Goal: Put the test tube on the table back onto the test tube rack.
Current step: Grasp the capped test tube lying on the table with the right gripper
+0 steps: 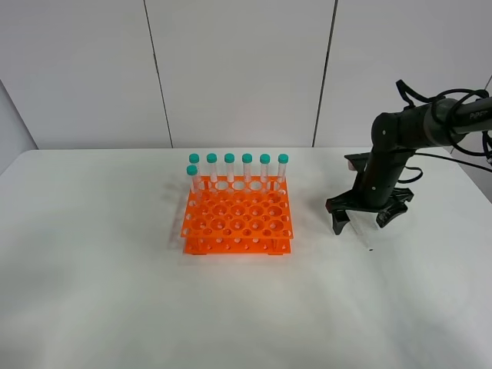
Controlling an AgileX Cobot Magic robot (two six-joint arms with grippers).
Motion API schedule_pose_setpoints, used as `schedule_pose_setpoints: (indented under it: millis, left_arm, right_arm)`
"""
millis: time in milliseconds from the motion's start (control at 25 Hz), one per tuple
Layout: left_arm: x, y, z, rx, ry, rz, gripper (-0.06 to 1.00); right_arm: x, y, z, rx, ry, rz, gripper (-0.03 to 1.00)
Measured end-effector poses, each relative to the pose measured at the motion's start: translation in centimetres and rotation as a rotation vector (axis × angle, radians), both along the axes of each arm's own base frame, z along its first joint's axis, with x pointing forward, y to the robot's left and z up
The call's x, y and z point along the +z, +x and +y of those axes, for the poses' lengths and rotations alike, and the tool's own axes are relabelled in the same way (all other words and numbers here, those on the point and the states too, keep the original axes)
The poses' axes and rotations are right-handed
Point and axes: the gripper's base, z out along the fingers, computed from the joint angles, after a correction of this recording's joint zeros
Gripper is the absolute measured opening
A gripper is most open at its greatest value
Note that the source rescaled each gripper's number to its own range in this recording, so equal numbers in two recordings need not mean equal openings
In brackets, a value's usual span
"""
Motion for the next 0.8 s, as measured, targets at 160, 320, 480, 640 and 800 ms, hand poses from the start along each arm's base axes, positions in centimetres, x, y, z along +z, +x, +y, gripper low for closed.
schedule_pose_setpoints:
  millis: [160, 320, 480, 640, 800]
  left_arm:
    - [0.0, 0.0, 0.0, 0.0, 0.0, 0.0, 0.94]
    - [0.0, 0.0, 0.0, 0.0, 0.0, 0.0, 0.94]
    - [0.0, 0.0, 0.0, 0.0, 0.0, 0.0, 0.94]
    - [0.0, 0.0, 0.0, 0.0, 0.0, 0.0, 0.94]
    - [0.0, 0.0, 0.0, 0.0, 0.0, 0.0, 0.94]
  right_arm:
    - [0.0, 0.1, 0.0, -0.001, 0.002, -0.01, 1.0]
    - [0.0, 0.2, 0.0, 0.008, 0.002, -0.017, 1.0]
    - [0.0, 0.2, -0.2, 0.01, 0.002, -0.018, 1.0]
    - [0.0, 0.3, -1.1, -0.015, 0.003, -0.016, 1.0]
    - [0.0, 0.3, -2.0, -0.035, 0.001, 0.002, 0.99]
